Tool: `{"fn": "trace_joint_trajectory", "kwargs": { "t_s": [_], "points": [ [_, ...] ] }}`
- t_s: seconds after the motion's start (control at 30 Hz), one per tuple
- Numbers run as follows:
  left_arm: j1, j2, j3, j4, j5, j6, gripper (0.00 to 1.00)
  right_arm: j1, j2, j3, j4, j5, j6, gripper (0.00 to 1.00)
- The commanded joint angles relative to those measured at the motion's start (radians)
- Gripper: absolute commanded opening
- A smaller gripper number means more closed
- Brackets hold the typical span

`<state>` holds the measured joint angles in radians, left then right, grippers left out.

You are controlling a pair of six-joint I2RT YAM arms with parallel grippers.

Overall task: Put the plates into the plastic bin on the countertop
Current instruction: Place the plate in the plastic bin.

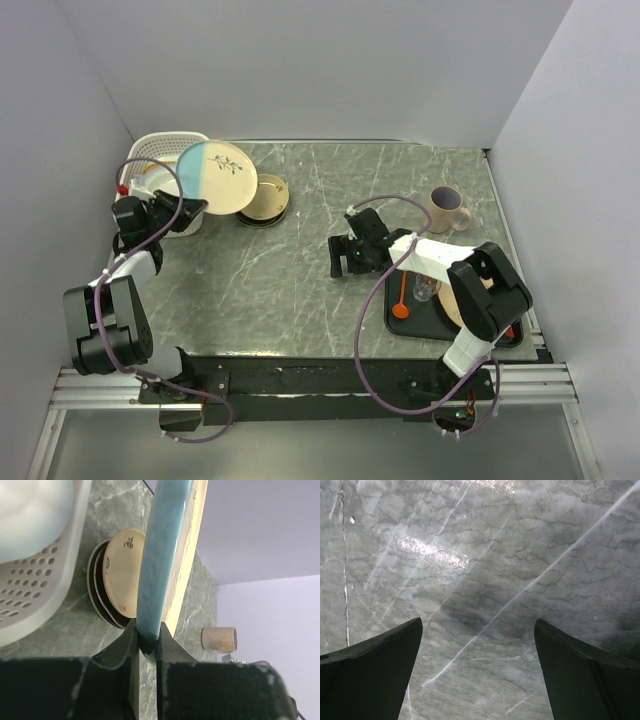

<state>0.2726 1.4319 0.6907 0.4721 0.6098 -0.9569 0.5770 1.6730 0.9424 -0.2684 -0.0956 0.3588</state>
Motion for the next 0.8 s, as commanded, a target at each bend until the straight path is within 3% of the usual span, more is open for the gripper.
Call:
{"fn": "trace_joint_trajectory", "kwargs": {
  "t_s": [0.0,0.77],
  "points": [
    [0.028,-0.018,0.056,0.226,0.018,-0.051,0.01,-0.012,0.017,0.019,0.014,0.007,-0.001,1.00],
    [0.195,0.007,-0.003,0.321,-0.036,-0.129,0.01,-0.017,-0.033,0.024,0.005,-0.006,-0.003,1.00]
  ]
}}
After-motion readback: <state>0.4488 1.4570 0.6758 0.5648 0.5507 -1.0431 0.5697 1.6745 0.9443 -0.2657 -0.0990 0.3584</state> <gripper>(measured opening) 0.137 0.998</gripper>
